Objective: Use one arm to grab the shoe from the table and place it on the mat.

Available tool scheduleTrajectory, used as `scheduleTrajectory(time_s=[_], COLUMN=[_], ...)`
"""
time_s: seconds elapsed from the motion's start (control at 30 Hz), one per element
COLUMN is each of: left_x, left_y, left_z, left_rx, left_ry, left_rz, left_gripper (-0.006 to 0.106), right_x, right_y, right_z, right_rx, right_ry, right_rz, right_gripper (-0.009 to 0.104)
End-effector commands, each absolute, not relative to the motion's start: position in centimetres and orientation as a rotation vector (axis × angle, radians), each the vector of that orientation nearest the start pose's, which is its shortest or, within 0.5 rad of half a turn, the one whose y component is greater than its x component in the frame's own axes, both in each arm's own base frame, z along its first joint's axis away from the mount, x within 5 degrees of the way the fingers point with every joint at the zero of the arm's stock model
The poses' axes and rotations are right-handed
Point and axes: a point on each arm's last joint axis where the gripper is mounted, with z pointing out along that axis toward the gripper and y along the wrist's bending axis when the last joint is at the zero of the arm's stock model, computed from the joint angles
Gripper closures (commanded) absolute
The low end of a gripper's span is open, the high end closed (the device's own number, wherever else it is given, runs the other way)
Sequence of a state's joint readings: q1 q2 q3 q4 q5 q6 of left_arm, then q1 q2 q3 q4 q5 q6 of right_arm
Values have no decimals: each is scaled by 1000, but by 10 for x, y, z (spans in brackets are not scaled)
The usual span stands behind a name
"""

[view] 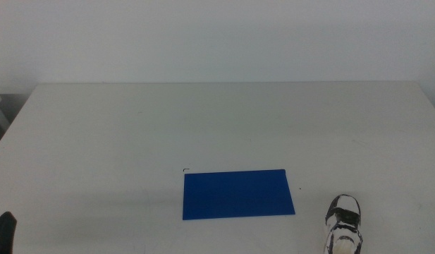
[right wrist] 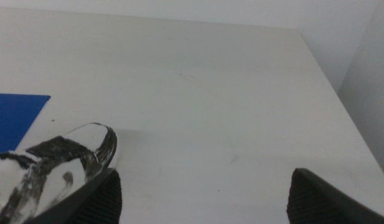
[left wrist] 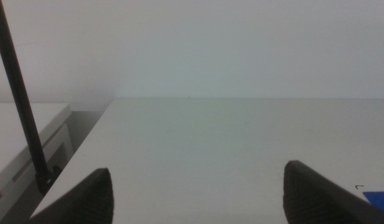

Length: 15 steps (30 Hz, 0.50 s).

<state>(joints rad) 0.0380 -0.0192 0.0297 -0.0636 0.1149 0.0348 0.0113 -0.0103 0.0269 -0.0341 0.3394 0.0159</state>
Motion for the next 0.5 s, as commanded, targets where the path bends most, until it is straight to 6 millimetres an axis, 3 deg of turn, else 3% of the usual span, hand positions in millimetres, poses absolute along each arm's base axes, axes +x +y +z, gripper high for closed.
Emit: scheduleTrajectory(time_s=[0.0,0.27,0.47], left_x=[56,56,56], left_y=[2,2,2], left_z=[200,200,200], left_rx=[-64,-64,-64], left_ry=[1526,1526,1526], left_rz=[-18,-18,-18], left_gripper=[7,7,7], right_x=[53,60,79], right_y=[-1,-1,-1], right_z=[202,257,303], right_rx=[-22,-21,-20], right_ry=[1698,1670,1682], right_rz=[-28,-28,-28], right_gripper=[25,25,25])
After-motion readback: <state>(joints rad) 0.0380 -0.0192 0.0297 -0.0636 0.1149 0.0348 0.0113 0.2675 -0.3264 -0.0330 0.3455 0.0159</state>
